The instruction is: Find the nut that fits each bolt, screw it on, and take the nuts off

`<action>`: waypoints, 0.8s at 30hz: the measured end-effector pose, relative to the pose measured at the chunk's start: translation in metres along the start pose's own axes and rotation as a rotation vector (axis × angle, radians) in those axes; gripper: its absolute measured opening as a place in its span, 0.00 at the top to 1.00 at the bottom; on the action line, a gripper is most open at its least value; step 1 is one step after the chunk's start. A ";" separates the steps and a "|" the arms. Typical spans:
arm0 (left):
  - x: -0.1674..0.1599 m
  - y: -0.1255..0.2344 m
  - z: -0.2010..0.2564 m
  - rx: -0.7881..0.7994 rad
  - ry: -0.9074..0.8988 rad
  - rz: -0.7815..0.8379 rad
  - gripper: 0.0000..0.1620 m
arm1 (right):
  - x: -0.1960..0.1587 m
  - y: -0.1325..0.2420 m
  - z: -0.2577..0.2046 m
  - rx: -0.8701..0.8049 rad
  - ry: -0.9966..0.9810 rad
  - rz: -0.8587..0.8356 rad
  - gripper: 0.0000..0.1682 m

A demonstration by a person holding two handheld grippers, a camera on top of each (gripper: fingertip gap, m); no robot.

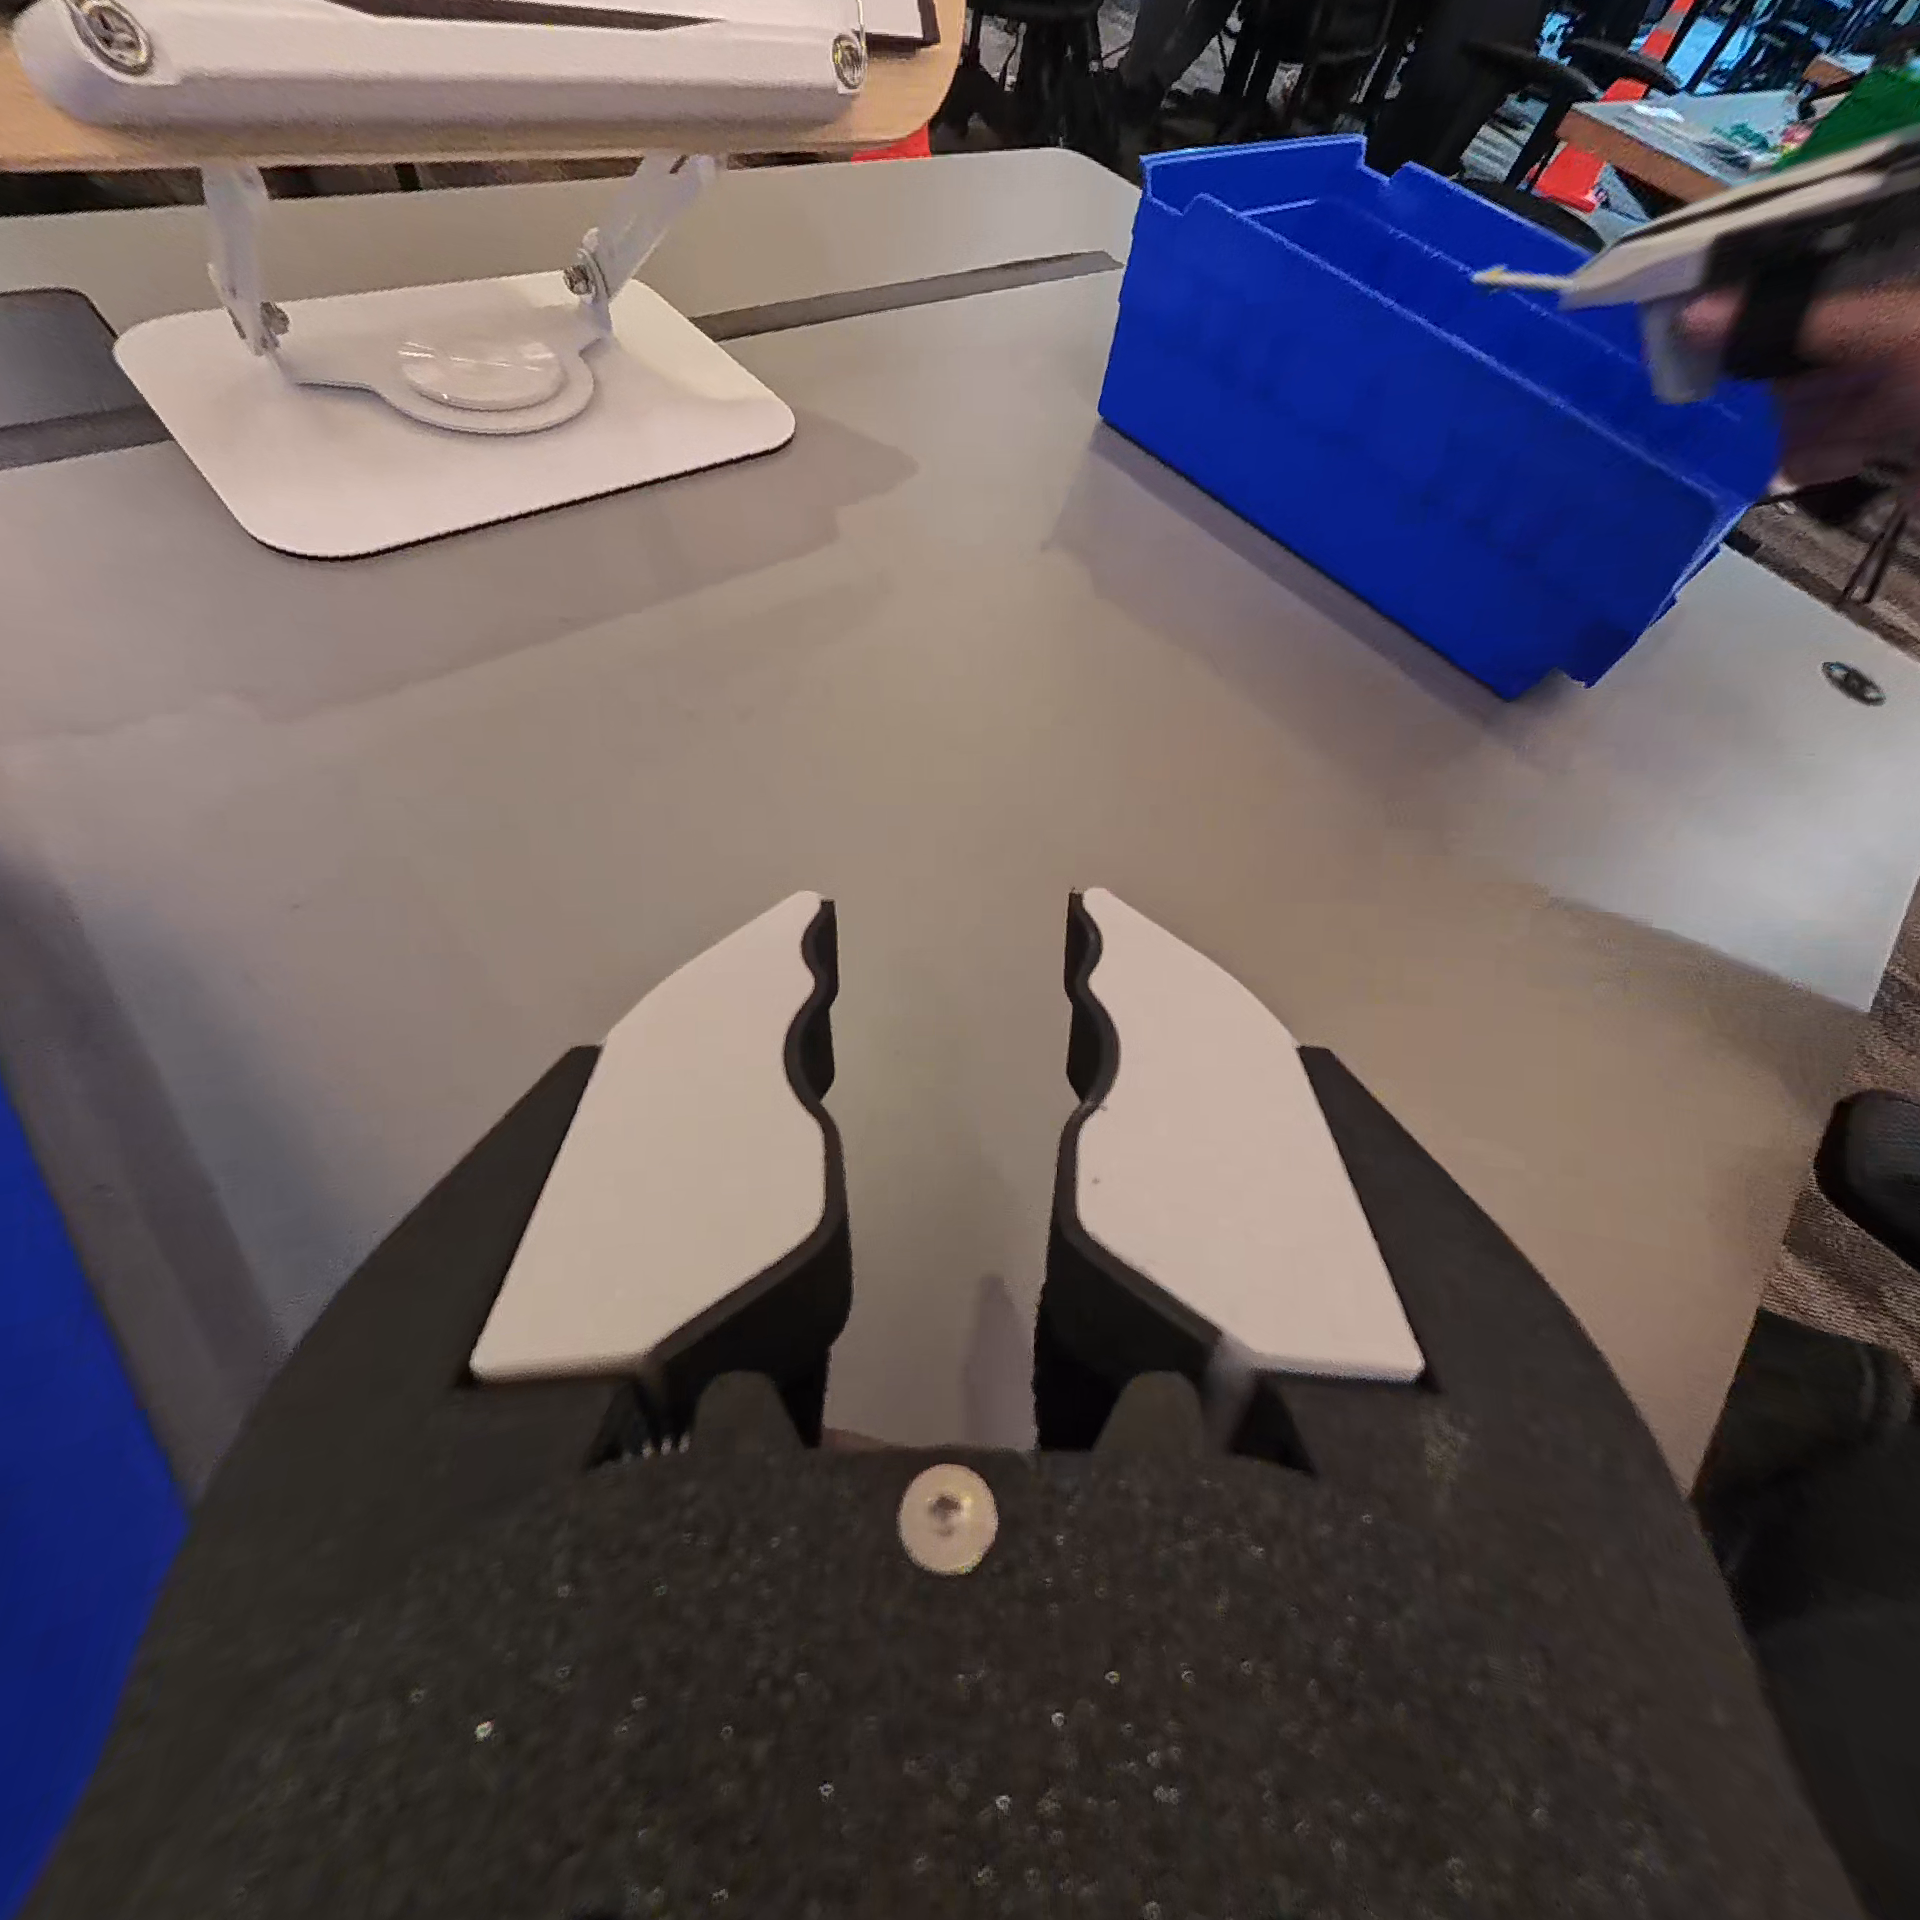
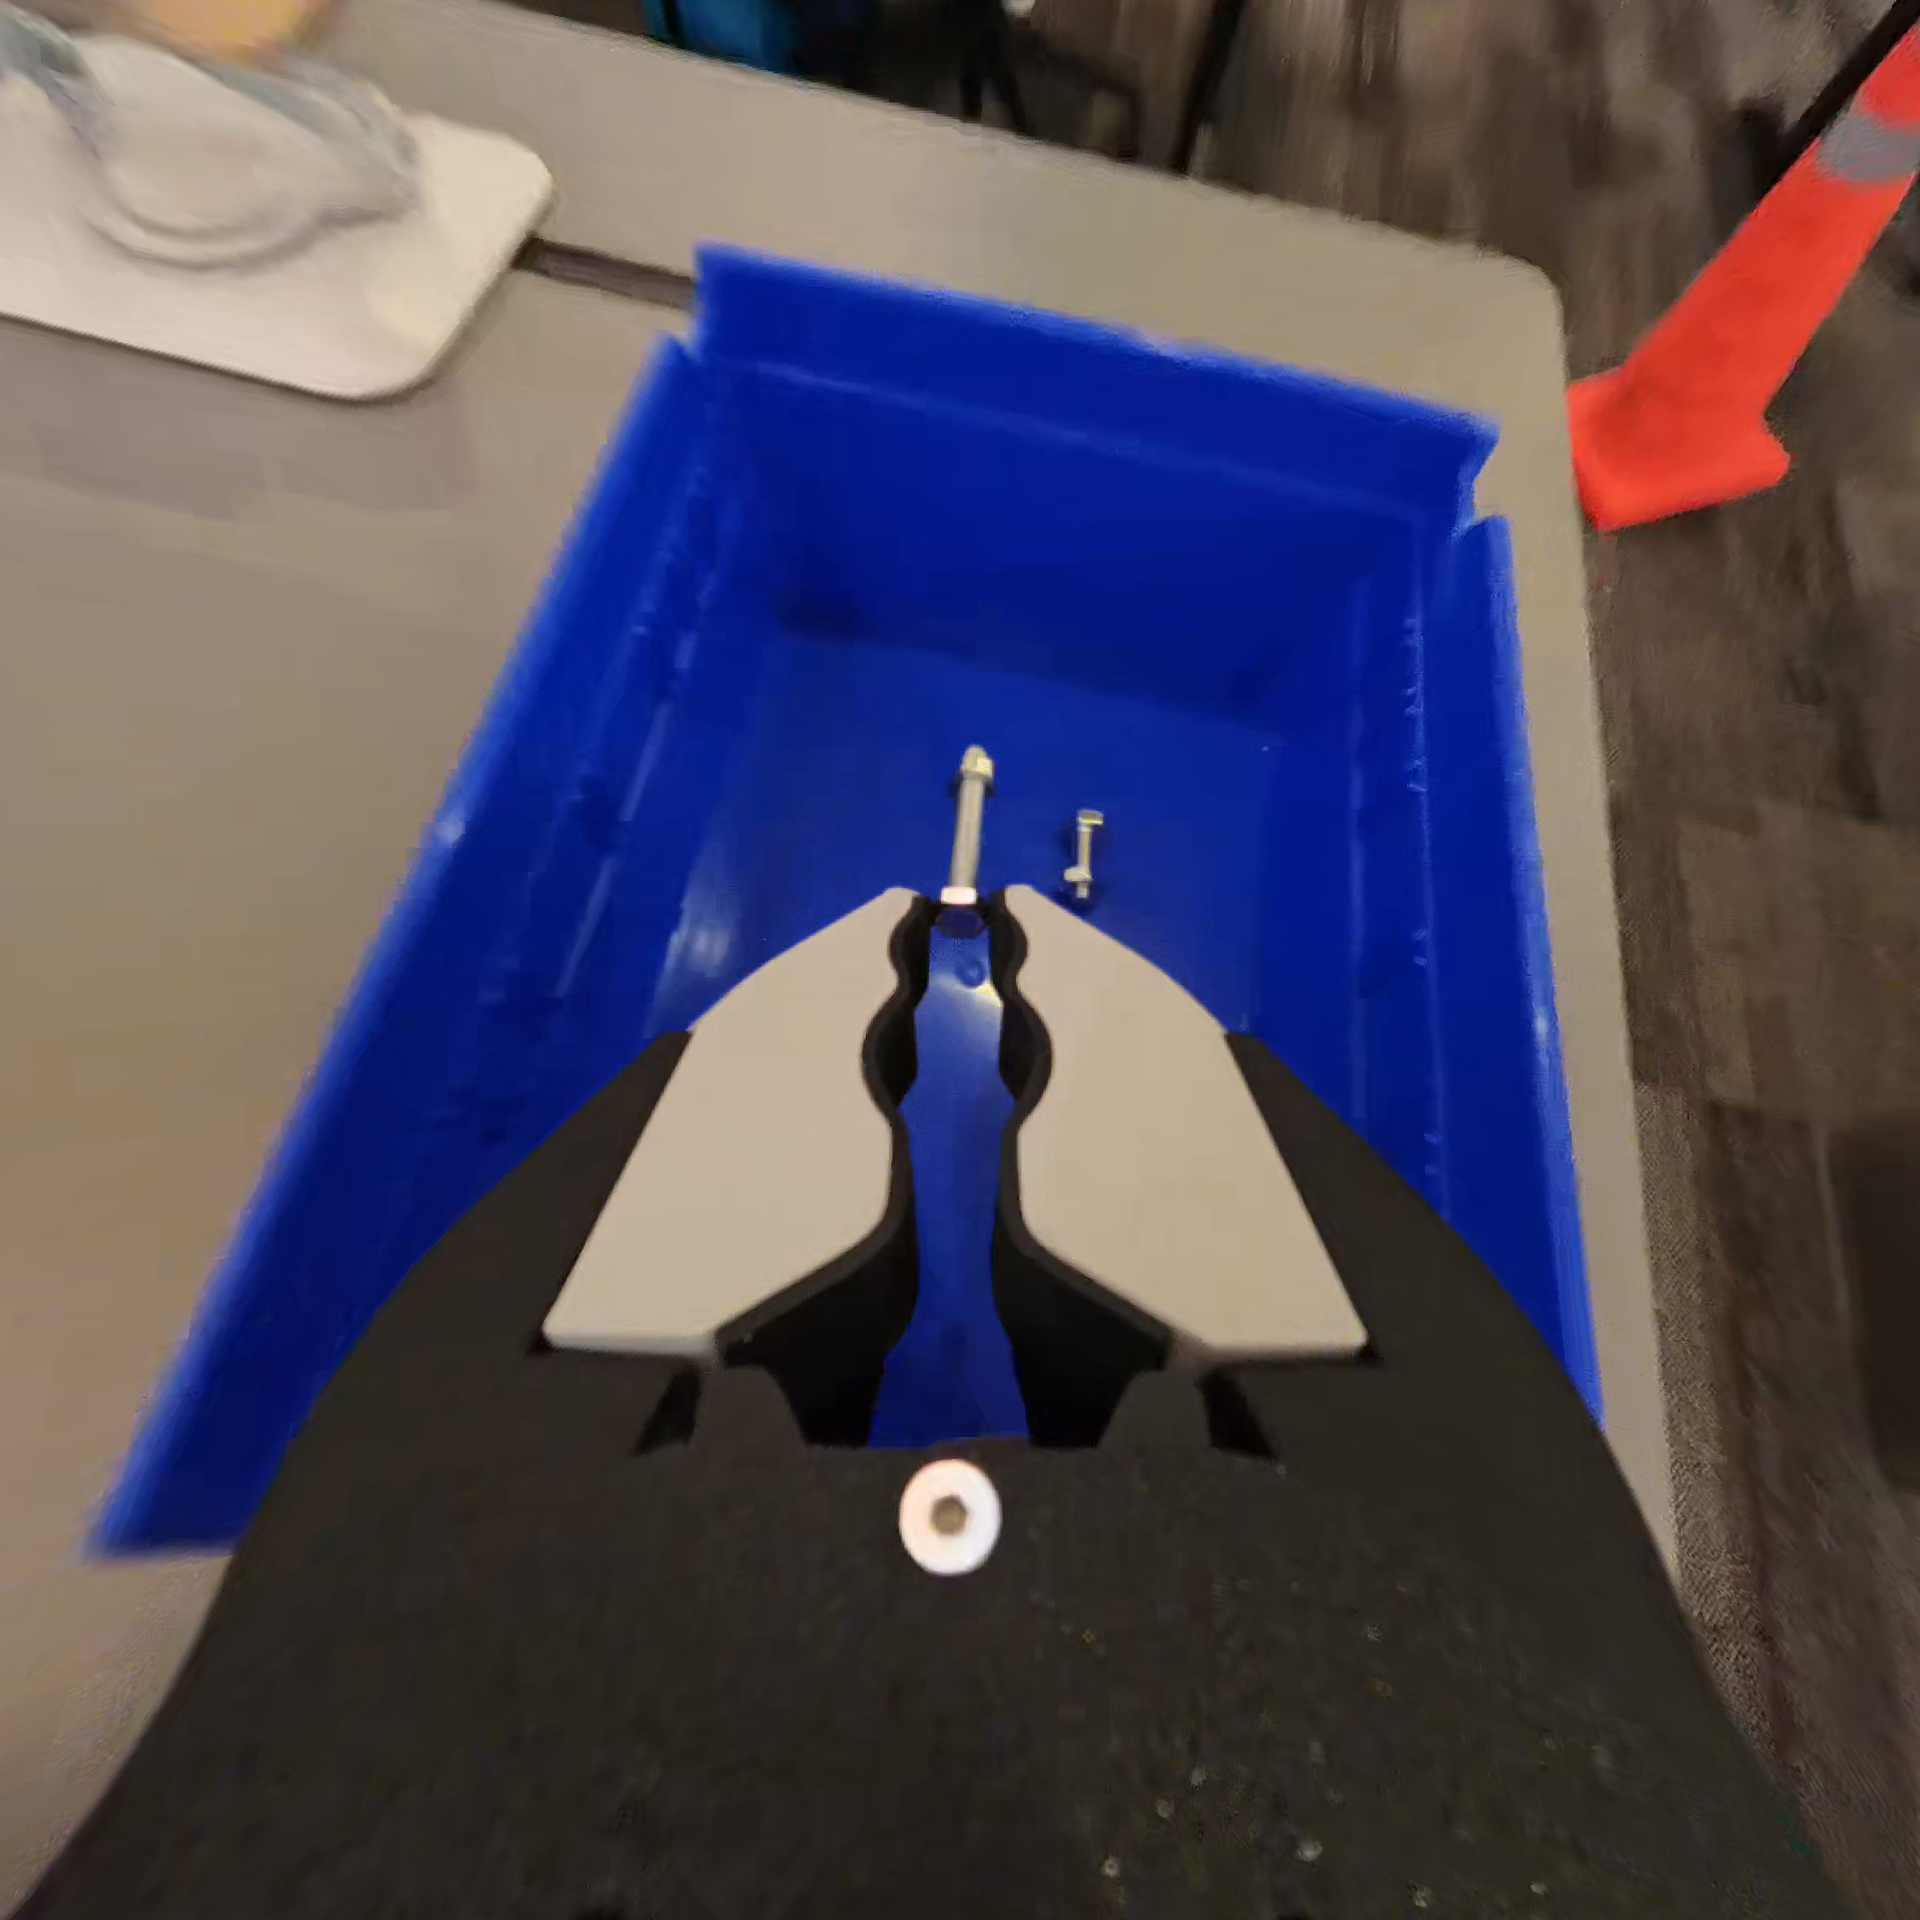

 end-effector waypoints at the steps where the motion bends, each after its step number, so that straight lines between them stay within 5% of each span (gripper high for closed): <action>1: 0.000 0.001 0.000 0.003 -0.002 0.002 0.74 | -0.002 -0.016 0.004 0.022 -0.012 -0.052 0.93; 7: 0.005 0.009 0.002 0.012 -0.019 0.018 0.74 | -0.010 -0.080 -0.001 -0.026 0.048 -0.253 0.93; 16: 0.002 0.007 0.006 -0.009 -0.017 -0.013 0.74 | -0.016 -0.100 0.015 -0.054 -0.021 -0.457 0.93; 20: 0.000 0.007 0.007 -0.003 -0.001 -0.024 0.73 | -0.004 -0.070 0.011 -0.024 -0.071 -0.373 0.84; 24: -0.005 0.012 0.009 0.025 0.043 -0.003 0.73 | 0.031 0.020 -0.043 0.171 -0.058 0.005 0.80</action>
Point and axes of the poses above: each gripper's, where its closed fingertips meet, y back along the fingers, x out of its top, z = x × y across the jaws, the point moved 9 cm from there along y, back along the fingers, and after that the axes turned 14 degrees about -y, right-handed, at the moved point
